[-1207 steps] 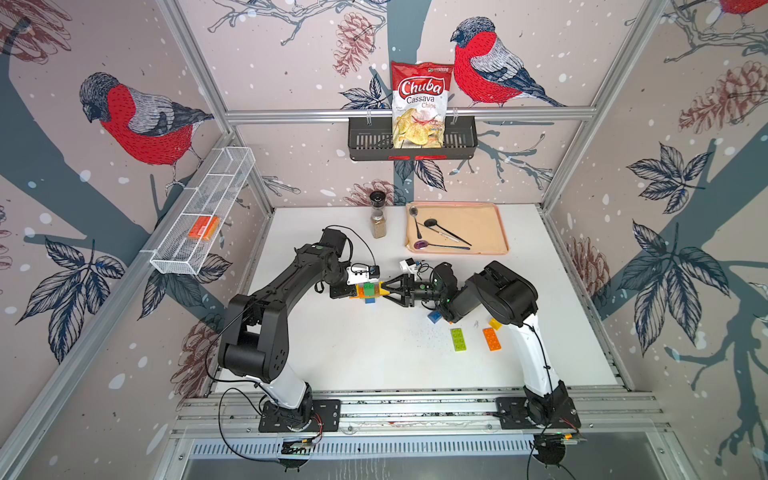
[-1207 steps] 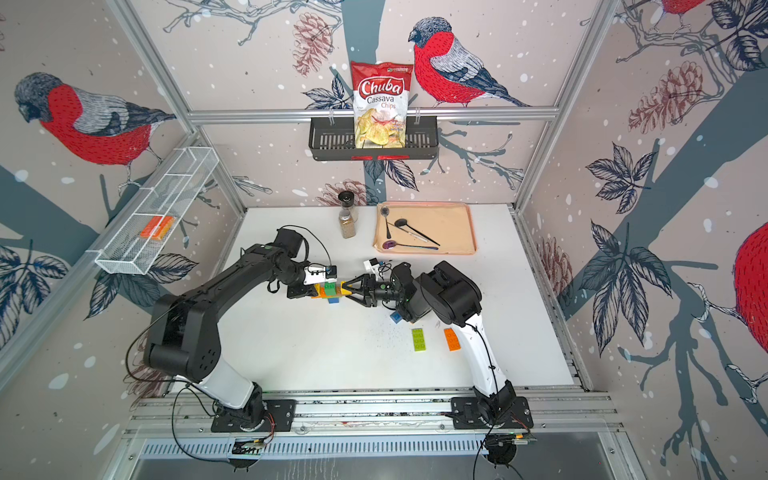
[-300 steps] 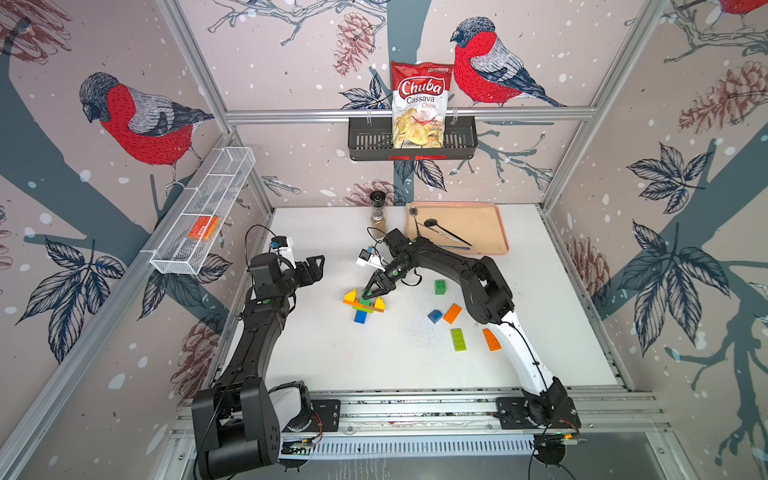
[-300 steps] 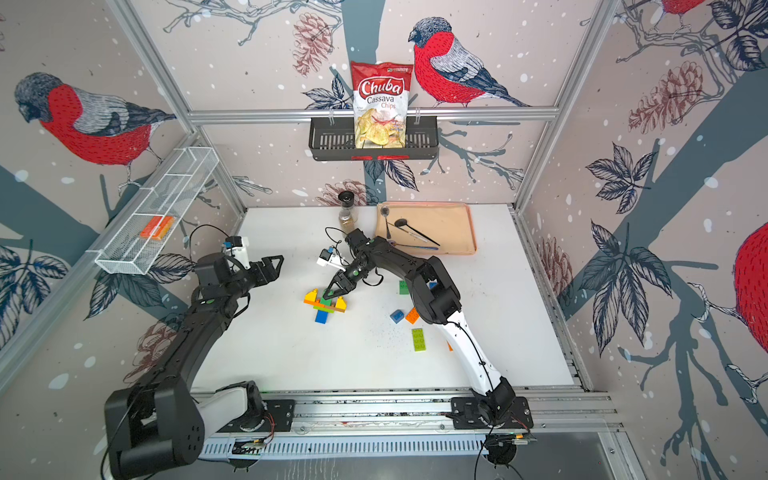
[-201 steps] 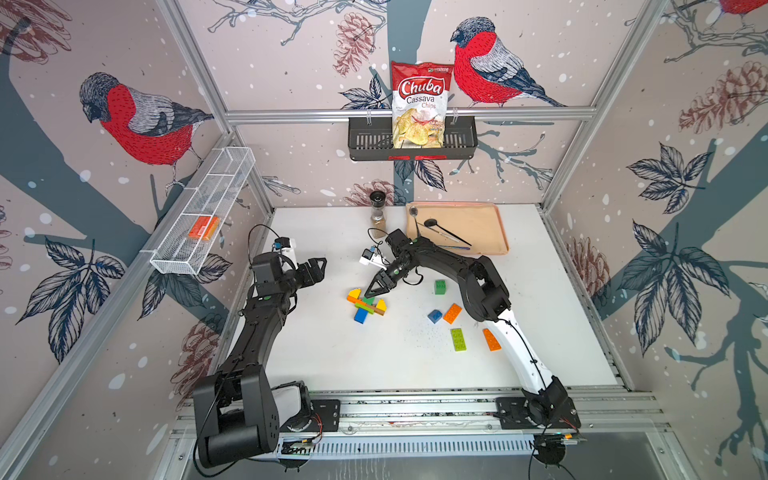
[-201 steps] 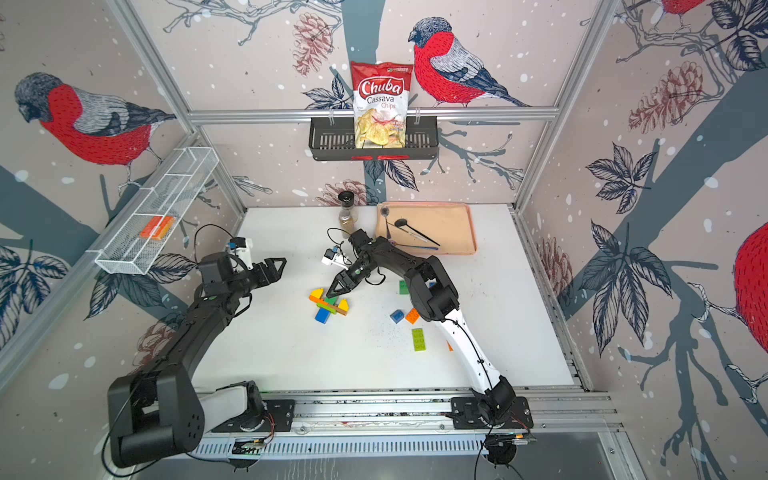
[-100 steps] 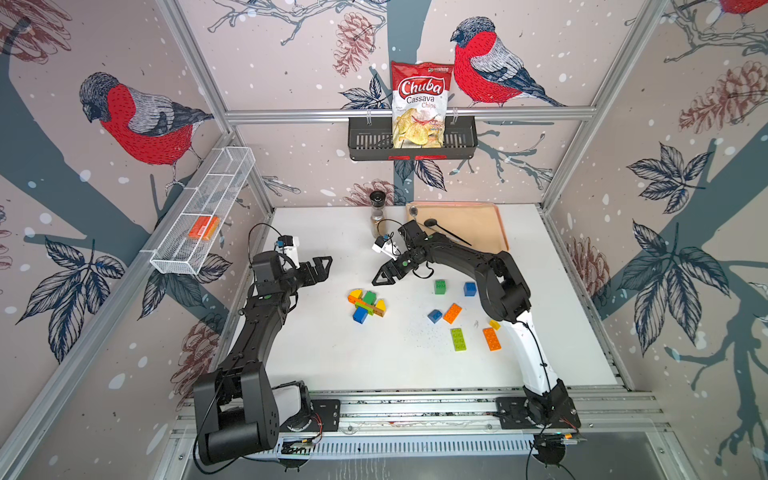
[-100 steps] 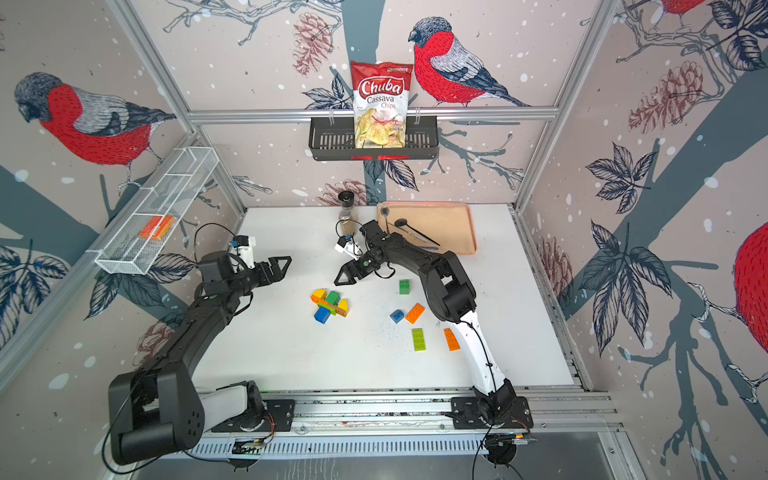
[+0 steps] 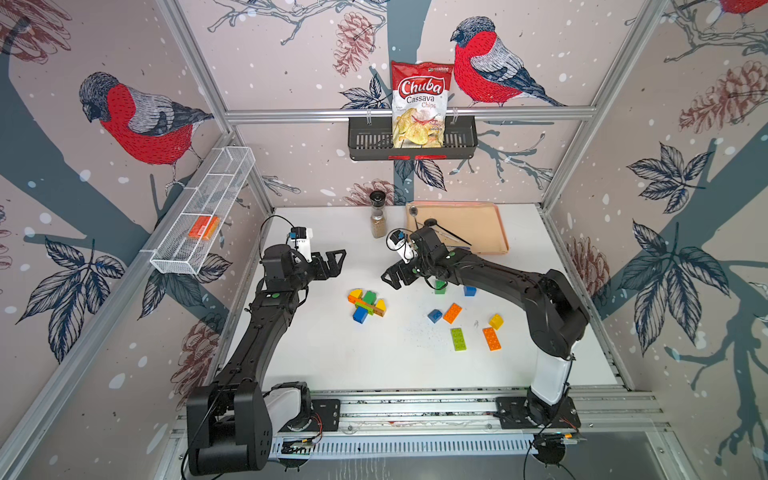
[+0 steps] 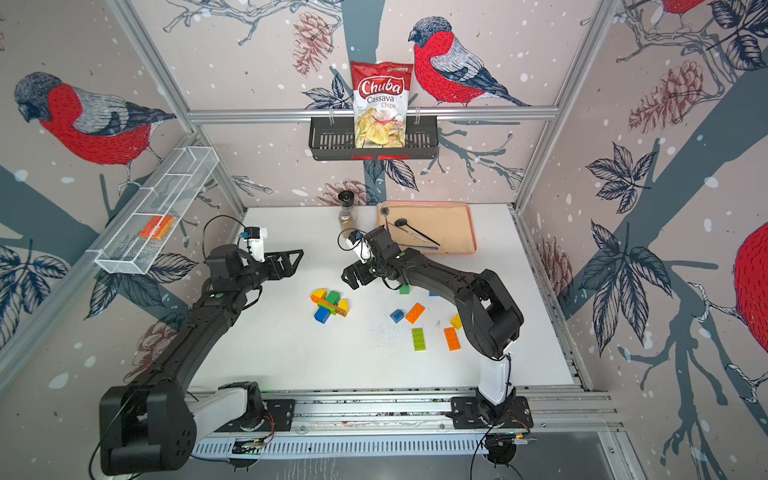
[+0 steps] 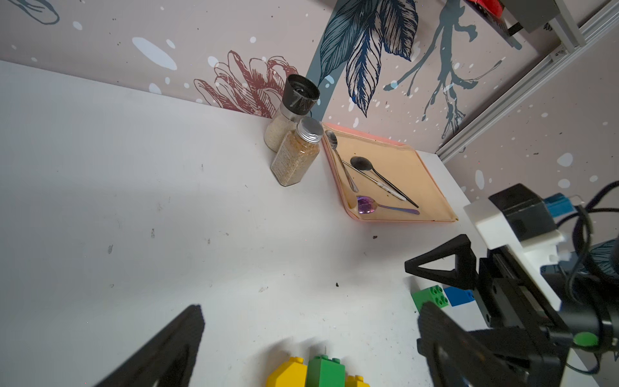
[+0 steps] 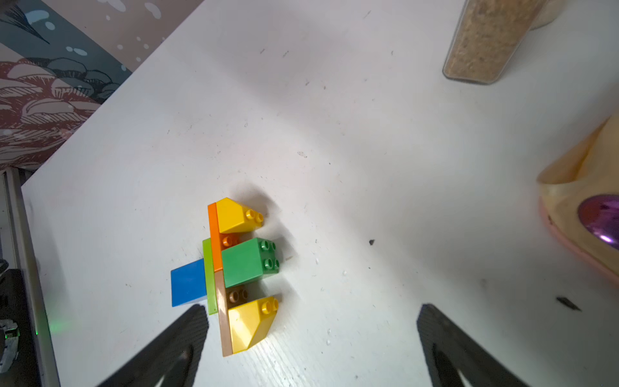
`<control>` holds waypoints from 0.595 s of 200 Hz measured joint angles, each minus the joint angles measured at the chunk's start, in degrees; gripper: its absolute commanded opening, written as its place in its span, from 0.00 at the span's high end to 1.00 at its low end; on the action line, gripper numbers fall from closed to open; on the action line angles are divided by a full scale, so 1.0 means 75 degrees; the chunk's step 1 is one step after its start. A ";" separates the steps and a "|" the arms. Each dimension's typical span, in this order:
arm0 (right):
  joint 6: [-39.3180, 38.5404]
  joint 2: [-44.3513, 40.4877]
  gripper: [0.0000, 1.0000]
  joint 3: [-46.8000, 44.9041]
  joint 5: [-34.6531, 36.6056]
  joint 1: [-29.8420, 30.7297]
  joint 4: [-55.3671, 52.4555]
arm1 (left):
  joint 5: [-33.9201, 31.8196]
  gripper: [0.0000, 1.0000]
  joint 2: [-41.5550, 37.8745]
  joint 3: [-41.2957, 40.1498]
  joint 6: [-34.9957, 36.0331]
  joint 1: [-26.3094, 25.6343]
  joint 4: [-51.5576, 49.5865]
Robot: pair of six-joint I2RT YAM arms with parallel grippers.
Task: Assemble a fork with lego
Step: Pick up the lego brick from the center of the board.
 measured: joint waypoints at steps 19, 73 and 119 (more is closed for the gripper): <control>0.0251 -0.0315 0.00 -0.0192 0.0629 -0.0044 -0.0006 | -0.0134 0.01 0.0146 0.0309 0.0012 -0.0122 -0.0414; 0.1332 -0.2171 0.00 -0.1897 0.2226 -0.0017 0.0408 | -0.0076 0.01 -0.0166 -0.0163 -0.0268 -0.0600 -0.0181; 0.2457 -0.2433 0.00 -0.2069 0.3124 -0.0536 -0.0335 | 0.0023 0.01 0.0414 0.0108 -0.0268 -0.1361 0.0003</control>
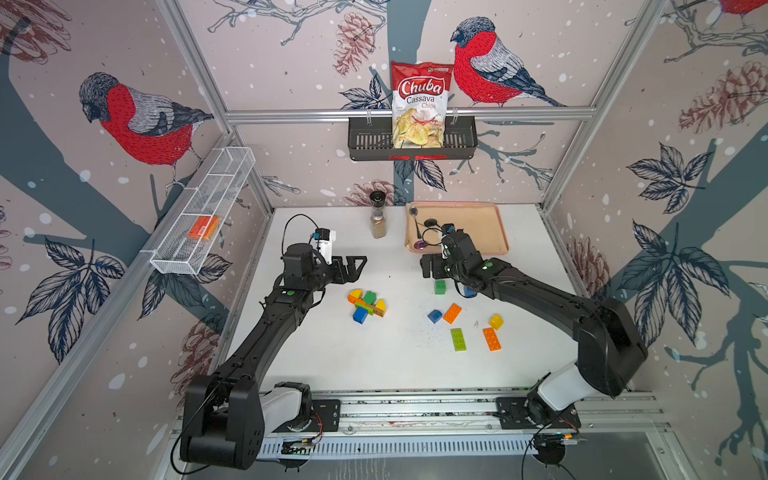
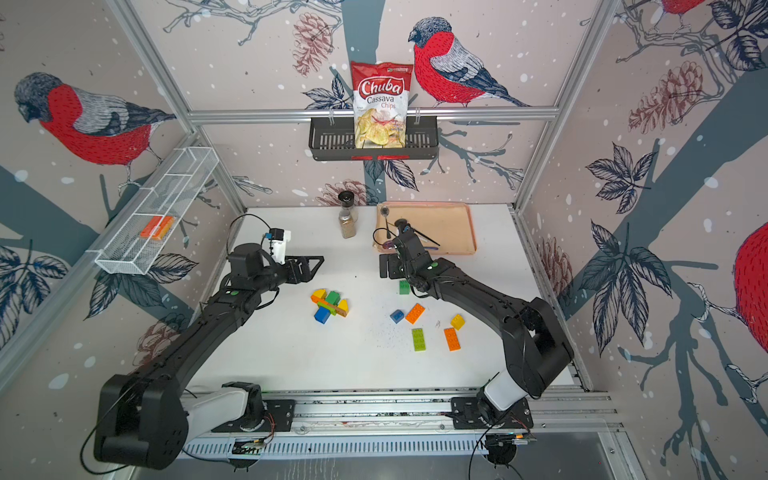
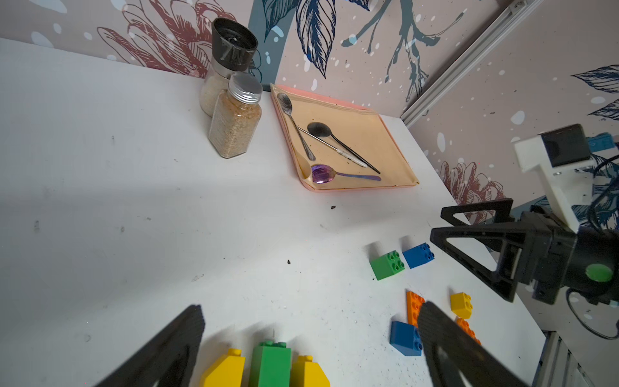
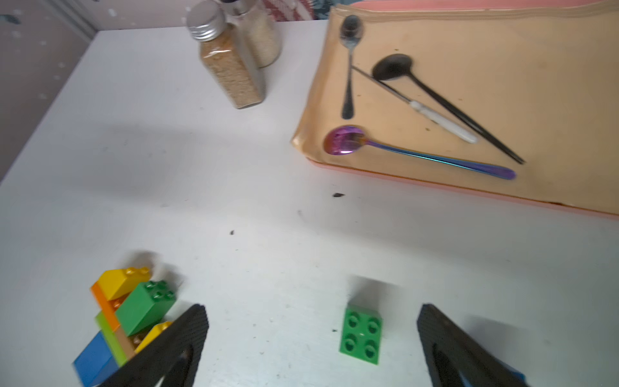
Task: Assemble a fork with lego
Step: Pick up the lego brick from the center of the board.
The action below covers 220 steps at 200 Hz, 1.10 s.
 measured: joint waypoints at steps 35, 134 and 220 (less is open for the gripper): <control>0.0178 -0.0909 0.00 -0.1026 0.0020 -0.0169 -0.0108 | 0.0122 0.02 0.0688 0.0271 -0.0137 -0.0367 0.0178; 0.1463 -0.0597 0.01 -0.1454 -0.0863 -0.0968 -0.1239 | -0.0458 0.10 0.2308 0.1239 -0.0341 -0.1276 0.0592; 0.2308 -0.0157 0.25 -0.1609 -0.0903 -0.0962 -0.1443 | -0.0799 0.11 0.2716 0.1177 -0.0522 -0.1399 0.0592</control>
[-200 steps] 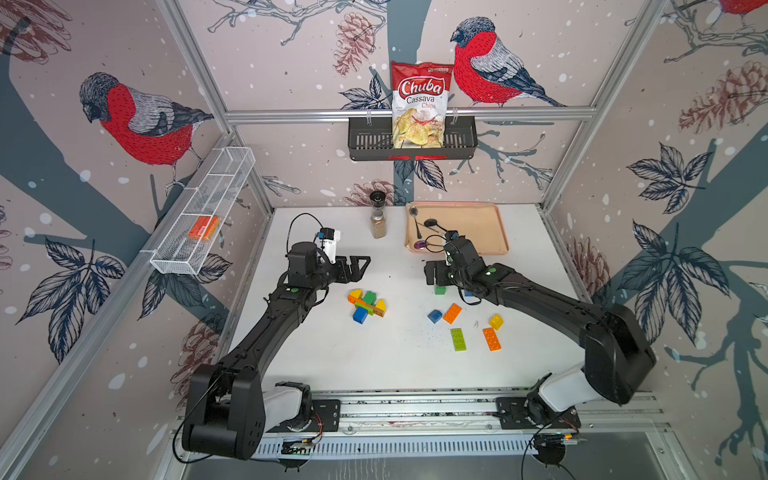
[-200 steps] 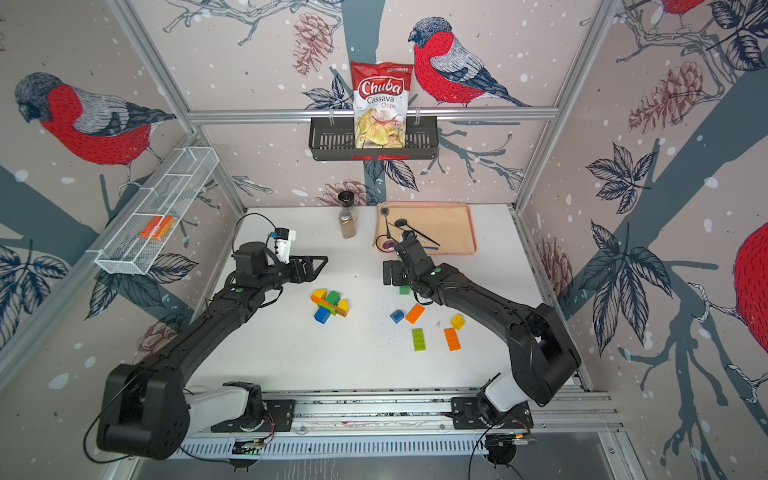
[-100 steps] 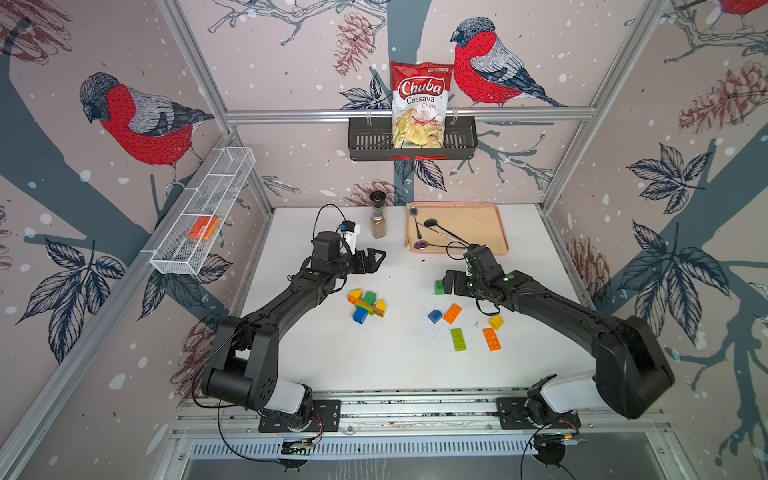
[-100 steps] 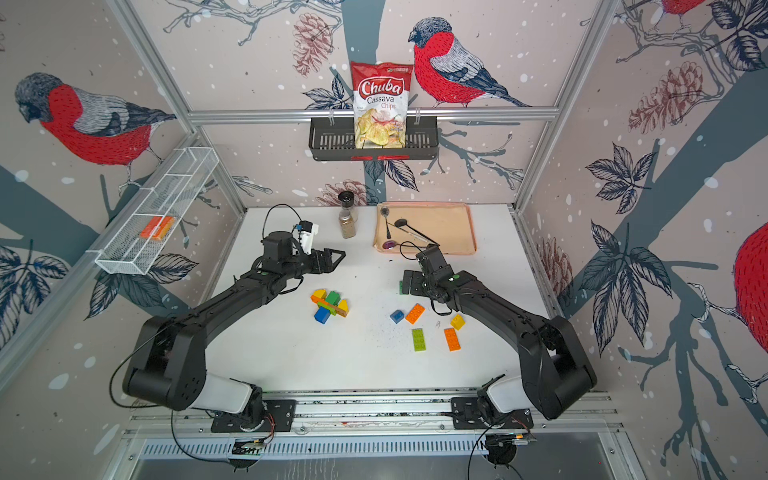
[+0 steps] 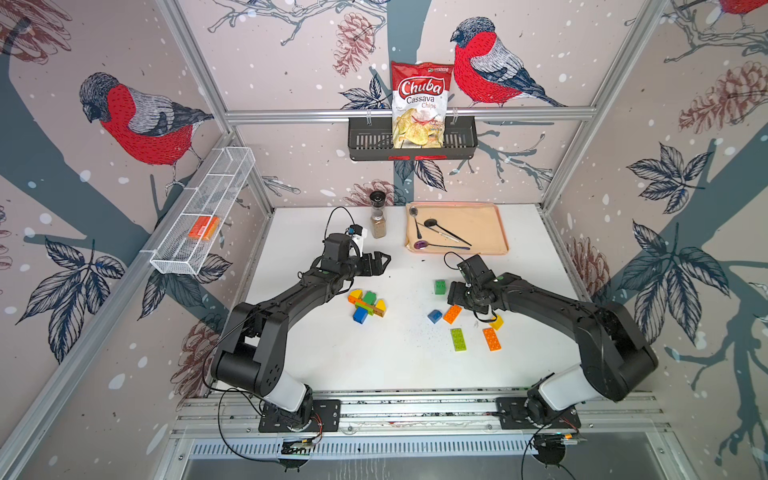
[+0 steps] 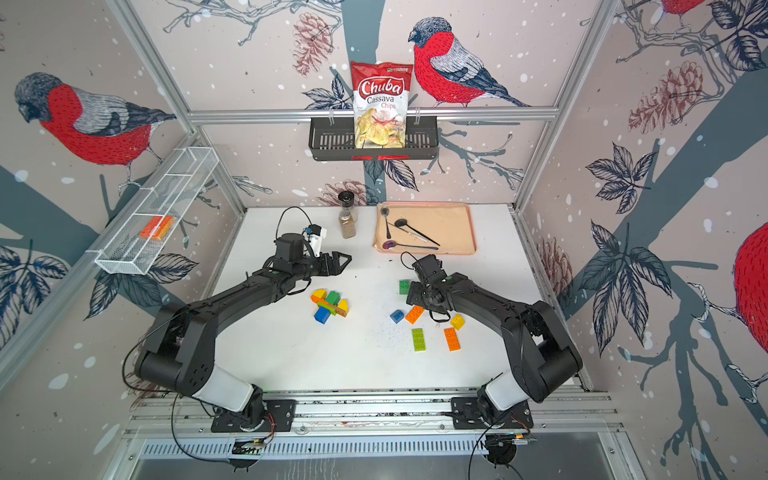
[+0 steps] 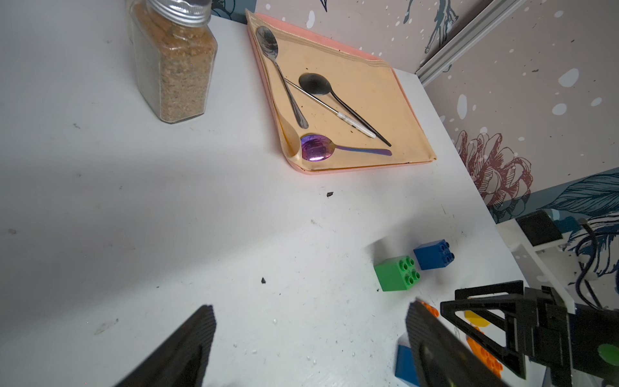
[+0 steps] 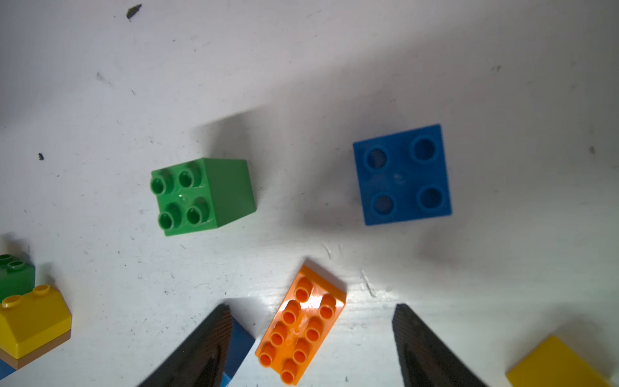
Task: Assemble a fork with lego
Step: Pick up the lego brick from the center of the board.
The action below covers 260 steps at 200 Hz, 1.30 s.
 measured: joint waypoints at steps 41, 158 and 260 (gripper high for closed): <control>-0.0169 -0.0044 0.27 0.0026 0.0195 -0.0428 -0.0341 | 0.0117 0.13 0.0117 -0.0061 -0.0160 0.0000 0.0055; -0.1268 0.1655 0.46 0.1483 0.0396 -0.1349 -0.0592 | 0.0073 0.15 0.0437 -0.0055 -0.0423 0.0000 0.0230; -0.1848 0.1810 0.84 0.1920 0.0417 -0.1005 -0.1072 | -0.0090 0.17 0.0478 -0.0052 -0.0478 0.0146 0.0175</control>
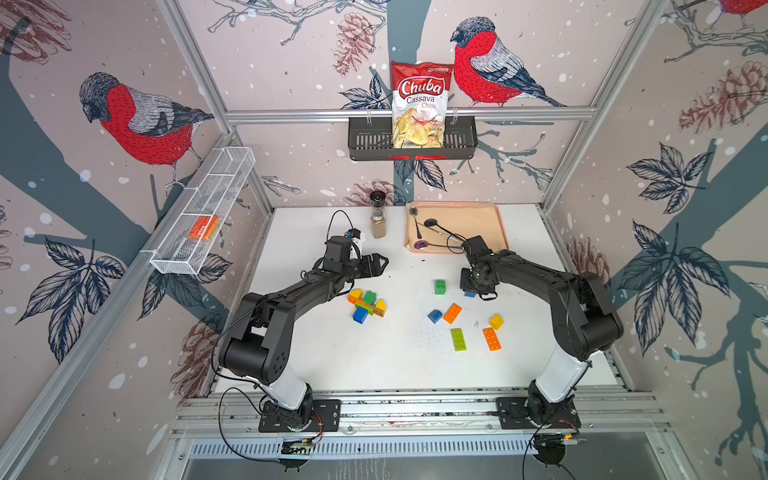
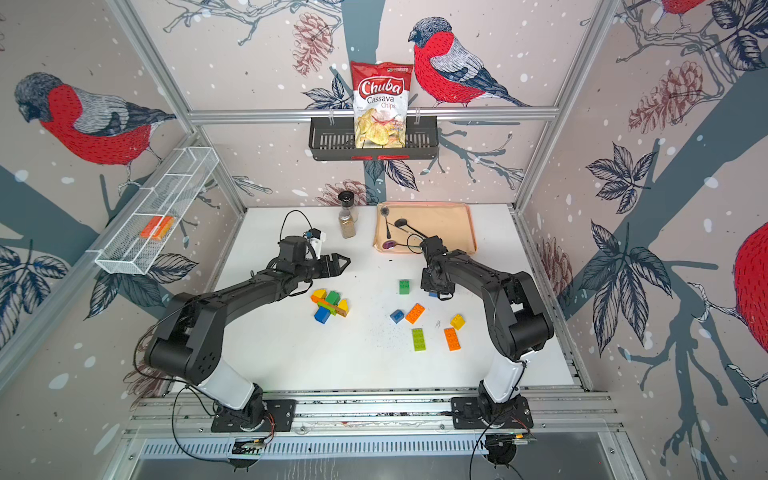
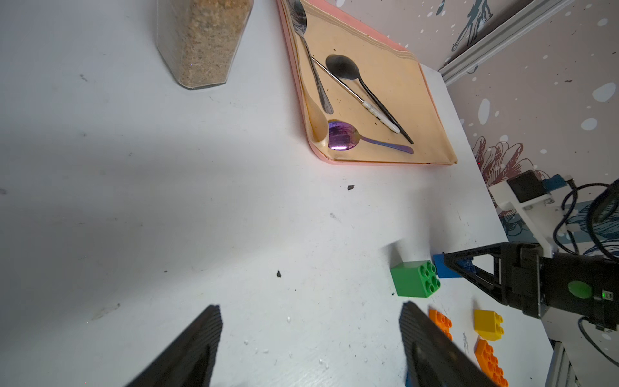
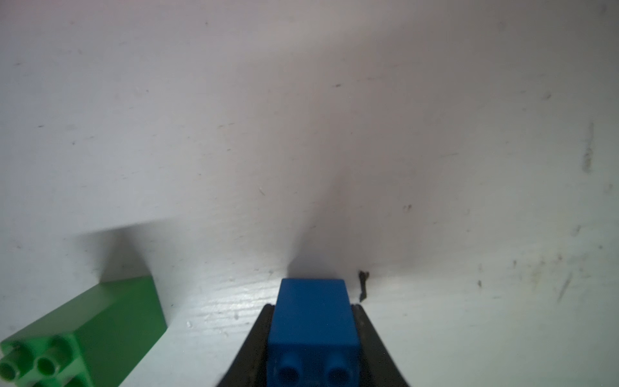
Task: Assemble a fork with lego
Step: Pick up the lego brick from the center of the board, then place the lego brick at the center of the board.
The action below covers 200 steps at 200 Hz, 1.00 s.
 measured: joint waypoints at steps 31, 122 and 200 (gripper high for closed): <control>-0.1037 -0.0446 0.85 0.0198 -0.0052 0.0624 -0.0026 | 0.0017 0.18 -0.0160 -0.0023 -0.0067 0.0137 -0.0189; -0.5852 -0.0833 0.85 0.0280 -0.1282 0.2264 0.0373 | 0.0143 0.18 -0.0816 -0.0379 -0.0137 0.0347 -0.0297; -0.8183 0.0294 0.88 0.0831 -0.2113 0.1772 -0.0181 | -0.0003 0.19 -0.0755 -0.0388 -0.0201 0.0449 -0.0332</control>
